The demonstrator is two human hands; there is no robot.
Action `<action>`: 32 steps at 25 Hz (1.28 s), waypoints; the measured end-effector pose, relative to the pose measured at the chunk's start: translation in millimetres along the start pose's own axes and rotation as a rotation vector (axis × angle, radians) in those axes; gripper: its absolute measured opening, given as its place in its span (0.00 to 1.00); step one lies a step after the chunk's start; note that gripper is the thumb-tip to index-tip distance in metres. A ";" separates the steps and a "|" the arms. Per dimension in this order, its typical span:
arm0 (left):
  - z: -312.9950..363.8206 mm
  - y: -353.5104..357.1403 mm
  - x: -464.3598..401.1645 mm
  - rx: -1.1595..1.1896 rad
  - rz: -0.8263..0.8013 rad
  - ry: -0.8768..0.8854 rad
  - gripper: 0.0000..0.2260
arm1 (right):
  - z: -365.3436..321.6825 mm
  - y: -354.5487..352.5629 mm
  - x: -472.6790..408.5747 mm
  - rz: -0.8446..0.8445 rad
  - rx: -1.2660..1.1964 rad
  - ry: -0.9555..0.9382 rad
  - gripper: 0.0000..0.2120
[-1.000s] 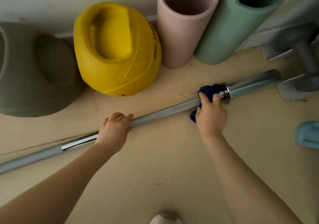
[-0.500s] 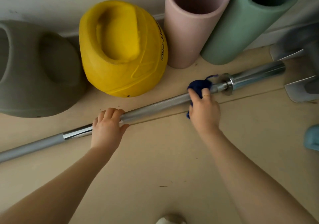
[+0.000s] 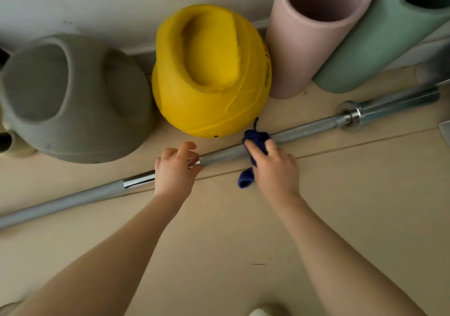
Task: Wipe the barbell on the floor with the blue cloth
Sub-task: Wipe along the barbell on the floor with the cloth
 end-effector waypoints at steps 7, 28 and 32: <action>-8.4 1.1 3.1 0.242 -0.058 0.006 0.18 | -89.9 12.1 13.7 0.077 0.037 -0.093 0.21; 43.6 5.7 12.9 -0.649 -0.015 0.405 0.23 | 26.6 11.6 -5.0 0.093 -0.152 0.278 0.27; 74.4 18.4 21.3 -0.844 0.061 0.531 0.20 | 48.4 9.3 3.3 0.127 -0.139 0.169 0.29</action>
Point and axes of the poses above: each hand's wrist, its own x-axis away from the middle knuckle, its own y-axis out of the palm, z = x × y, the point moved 10 cm from there along -x, towards the middle knuckle, and after that the axes turned 10 degrees about -z, right-handed, at the moved point
